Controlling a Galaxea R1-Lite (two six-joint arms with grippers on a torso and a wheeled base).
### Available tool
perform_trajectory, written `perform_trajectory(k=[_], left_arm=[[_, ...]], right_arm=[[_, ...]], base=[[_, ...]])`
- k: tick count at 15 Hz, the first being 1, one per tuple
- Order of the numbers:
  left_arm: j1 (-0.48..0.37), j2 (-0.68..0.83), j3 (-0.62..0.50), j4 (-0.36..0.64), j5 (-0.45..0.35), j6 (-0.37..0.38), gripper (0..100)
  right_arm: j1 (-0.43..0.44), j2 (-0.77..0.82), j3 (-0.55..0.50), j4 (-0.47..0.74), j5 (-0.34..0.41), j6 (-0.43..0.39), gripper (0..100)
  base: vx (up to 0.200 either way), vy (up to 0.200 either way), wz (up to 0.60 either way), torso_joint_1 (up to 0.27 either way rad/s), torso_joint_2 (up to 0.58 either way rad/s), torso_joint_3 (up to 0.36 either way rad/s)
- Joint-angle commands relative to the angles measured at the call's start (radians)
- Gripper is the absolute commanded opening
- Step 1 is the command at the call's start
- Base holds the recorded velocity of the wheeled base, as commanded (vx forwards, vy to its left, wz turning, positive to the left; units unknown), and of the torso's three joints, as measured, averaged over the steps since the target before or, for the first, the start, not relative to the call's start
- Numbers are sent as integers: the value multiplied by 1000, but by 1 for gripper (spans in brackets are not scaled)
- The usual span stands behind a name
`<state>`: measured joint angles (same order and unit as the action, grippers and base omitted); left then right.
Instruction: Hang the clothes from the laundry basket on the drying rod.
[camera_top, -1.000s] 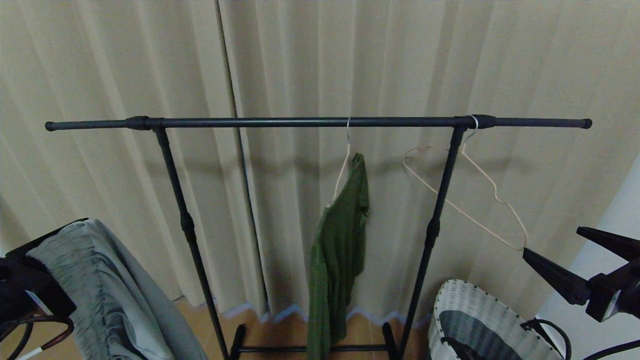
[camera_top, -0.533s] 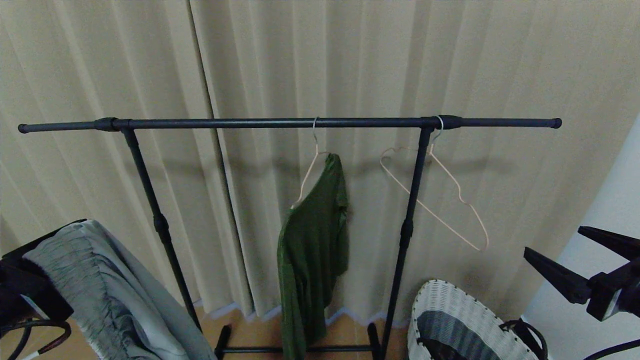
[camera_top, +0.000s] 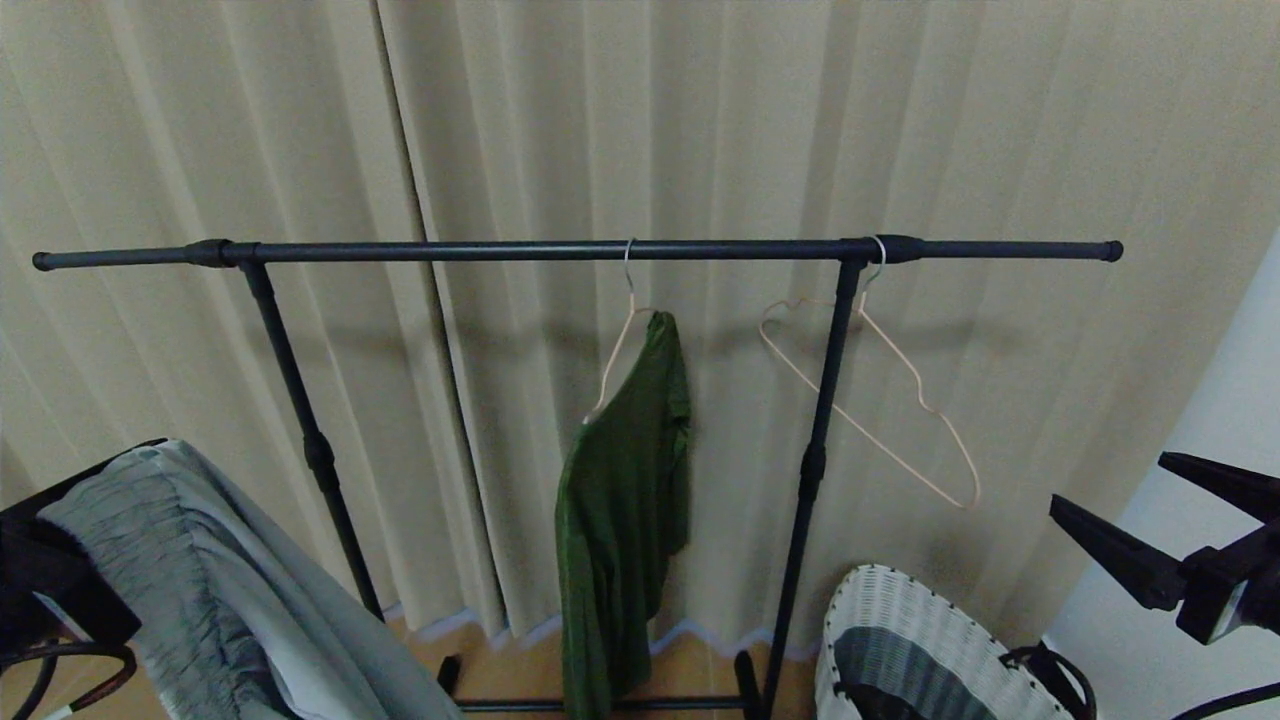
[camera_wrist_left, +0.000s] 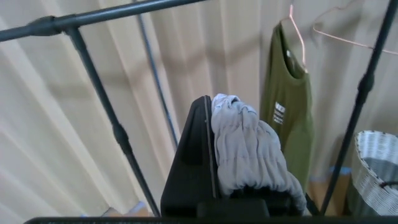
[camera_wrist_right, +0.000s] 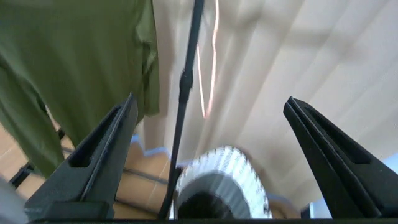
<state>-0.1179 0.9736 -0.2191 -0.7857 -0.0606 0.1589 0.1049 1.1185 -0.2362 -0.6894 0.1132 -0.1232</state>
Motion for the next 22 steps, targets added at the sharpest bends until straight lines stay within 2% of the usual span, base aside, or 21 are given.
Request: perform_trajectory(k=[1,5,9,11,13,15,16,19,22], left_arm=[[0,5,1,0,-1,1,0],[-2,0,15,-1,-2,2,0],[-6,0,21,-3,-2,5,0],[-6,0,21,-3,-2,5,0],[-6,0,20,-3,-2,5,0],[-6,0,20,-3,-2,5,0],[-6,-1,21,-3,-2,5,0],[-6,-1,21,-3,-2,5,0],[-8,-1,21,-3,-2,5,0]], right_arm=[[1,3,1,1,0,-3,100],[1,6,1,2,2,-3,100],[1,1,-54,100,0,-4,100],[1,10,-124,206,2,-6,100],[1,50,-325,499,2,-6,100],[1,90,-410,610,2,-4,100],[1,199,-505,677,-1,-1,100],[18,307,-566,680,-4,-1,100],[44,442,-631,666,-72,0,100]], base=[[200,0,0,-17,-2,7],[200,0,0,7,5,0],[0,0,0,0,0,0],[0,0,0,0,0,0],[0,0,0,0,0,0],[0,0,0,0,0,0],[0,0,0,0,0,0],[0,0,0,0,0,0],[0,0,0,0,0,0]])
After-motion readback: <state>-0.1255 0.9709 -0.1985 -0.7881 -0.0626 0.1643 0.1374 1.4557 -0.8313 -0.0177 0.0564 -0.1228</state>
